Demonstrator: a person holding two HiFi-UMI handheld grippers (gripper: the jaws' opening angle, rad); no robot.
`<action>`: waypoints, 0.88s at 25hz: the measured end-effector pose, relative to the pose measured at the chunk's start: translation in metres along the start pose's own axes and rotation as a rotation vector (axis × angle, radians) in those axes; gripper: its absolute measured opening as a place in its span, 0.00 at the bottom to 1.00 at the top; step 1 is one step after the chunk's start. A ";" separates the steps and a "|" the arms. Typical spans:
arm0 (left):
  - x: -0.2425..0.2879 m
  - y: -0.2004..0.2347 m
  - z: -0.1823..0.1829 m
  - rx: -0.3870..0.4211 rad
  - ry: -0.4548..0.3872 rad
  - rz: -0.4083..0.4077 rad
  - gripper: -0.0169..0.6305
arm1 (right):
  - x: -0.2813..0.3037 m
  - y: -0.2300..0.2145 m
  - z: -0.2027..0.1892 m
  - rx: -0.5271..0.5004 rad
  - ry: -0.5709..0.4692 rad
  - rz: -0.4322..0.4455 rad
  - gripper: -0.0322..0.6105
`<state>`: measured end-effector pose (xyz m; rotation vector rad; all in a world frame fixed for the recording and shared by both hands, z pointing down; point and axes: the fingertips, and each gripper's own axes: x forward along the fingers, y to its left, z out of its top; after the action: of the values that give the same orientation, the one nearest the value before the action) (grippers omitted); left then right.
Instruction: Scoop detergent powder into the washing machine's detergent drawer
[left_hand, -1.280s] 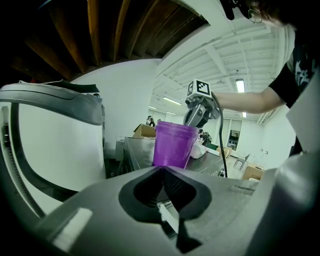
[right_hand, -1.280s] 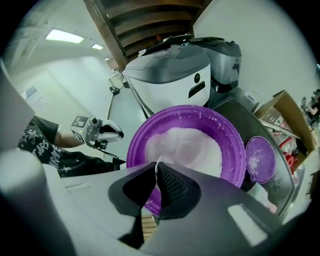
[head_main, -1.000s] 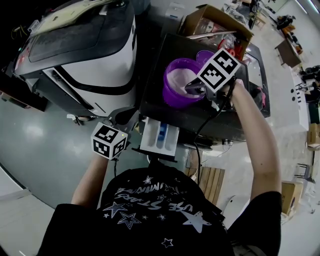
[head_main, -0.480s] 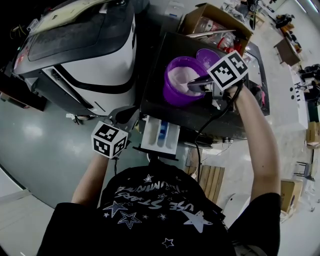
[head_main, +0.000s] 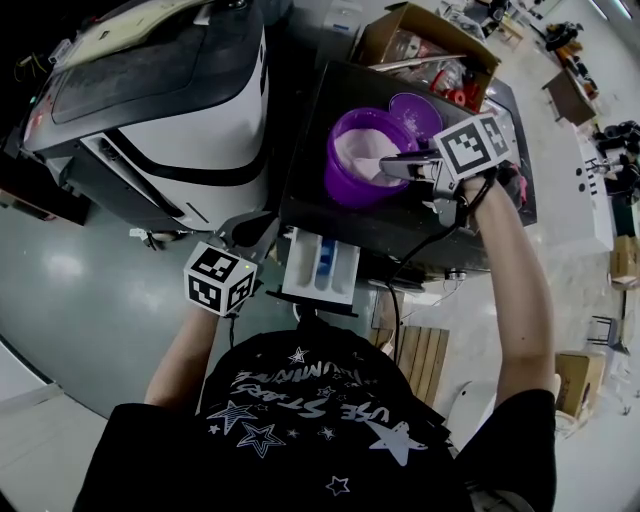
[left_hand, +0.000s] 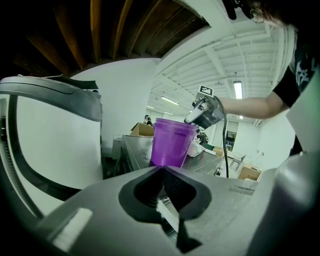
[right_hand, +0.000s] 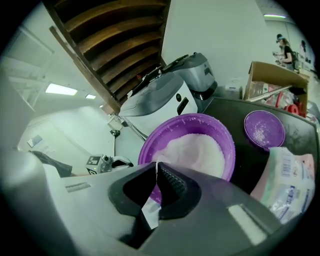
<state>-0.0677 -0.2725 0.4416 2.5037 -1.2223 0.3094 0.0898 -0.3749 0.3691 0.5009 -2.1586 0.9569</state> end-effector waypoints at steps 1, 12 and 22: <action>0.000 0.000 0.000 0.000 0.001 -0.002 0.04 | -0.002 -0.001 0.001 0.013 -0.018 0.002 0.11; -0.008 -0.003 -0.002 0.008 -0.004 -0.016 0.04 | -0.026 -0.003 0.014 0.037 -0.194 -0.038 0.11; -0.024 -0.011 -0.011 0.019 -0.003 -0.046 0.04 | -0.035 0.069 0.018 0.083 -0.375 0.249 0.11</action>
<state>-0.0739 -0.2452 0.4412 2.5451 -1.1666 0.3073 0.0649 -0.3415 0.3014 0.4898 -2.5707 1.1666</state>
